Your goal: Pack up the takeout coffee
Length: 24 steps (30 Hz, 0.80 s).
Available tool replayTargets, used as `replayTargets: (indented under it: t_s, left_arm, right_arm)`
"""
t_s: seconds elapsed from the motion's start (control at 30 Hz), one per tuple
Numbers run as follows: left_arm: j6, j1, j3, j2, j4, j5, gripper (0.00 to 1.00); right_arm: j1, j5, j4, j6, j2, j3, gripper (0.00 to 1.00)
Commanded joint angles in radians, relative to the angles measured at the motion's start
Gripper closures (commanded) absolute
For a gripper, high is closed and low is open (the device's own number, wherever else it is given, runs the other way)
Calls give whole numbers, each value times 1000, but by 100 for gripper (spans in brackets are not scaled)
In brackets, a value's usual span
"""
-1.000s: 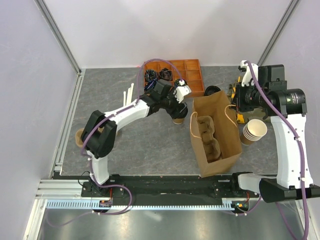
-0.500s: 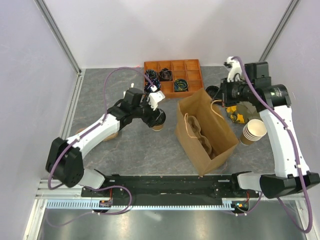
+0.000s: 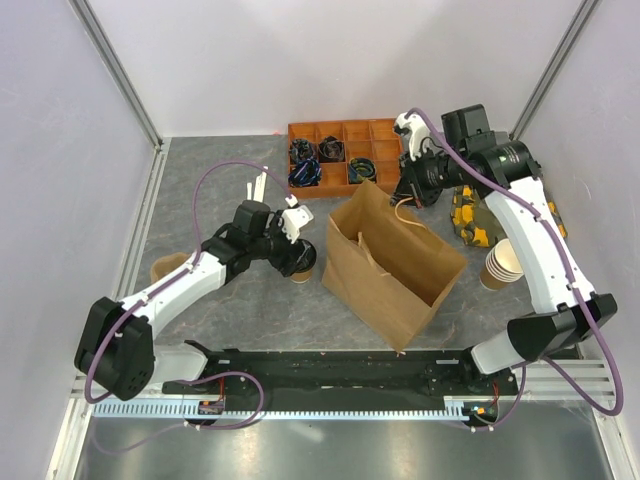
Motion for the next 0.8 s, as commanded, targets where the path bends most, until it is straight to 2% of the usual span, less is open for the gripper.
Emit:
replayTargets:
  t_s: [0.0,0.1,0.13,0.2,0.23,0.3,0.33,0.4,0.43,0.63,0.77]
  left_arm:
    - [-7,5,-17,-37,75,2,27]
    - [-5,5,-23,-36,78,-2,27]
    - [-5,5,-24,-34,78,-1,27]
    - [-7,5,-30,-34,81,1,27]
    - [-5,5,-32,-34,81,2,27]
    - [-7,5,-34,-33,81,2,27]
    - [-8,5,-34,-33,82,4,27]
    - [-8,7,-34,-30,82,7,27]
    - [-7,7,-34,-30,84,7,26]
    - [-3,8,-31,-24,88,14,26]
    - [-3,11,-27,-22,87,20,27]
  right_arm:
    - [18,-27,-50,-104,18,61,100]
    - [20,-26,-73,-107,33,83,82]
    - [18,-24,-87,-106,44,103,70]
    - [18,-20,-102,-106,56,130,59]
    - [18,-15,-122,-104,71,168,49]
    - [18,2,-141,-103,84,209,38]
    - [18,8,-155,-100,91,247,28]
    - [16,23,-158,-89,91,275,20]
    - [18,29,-159,-86,85,296,12]
    - [18,135,-155,-100,76,345,4]
    - [18,180,-187,-164,55,344,2]
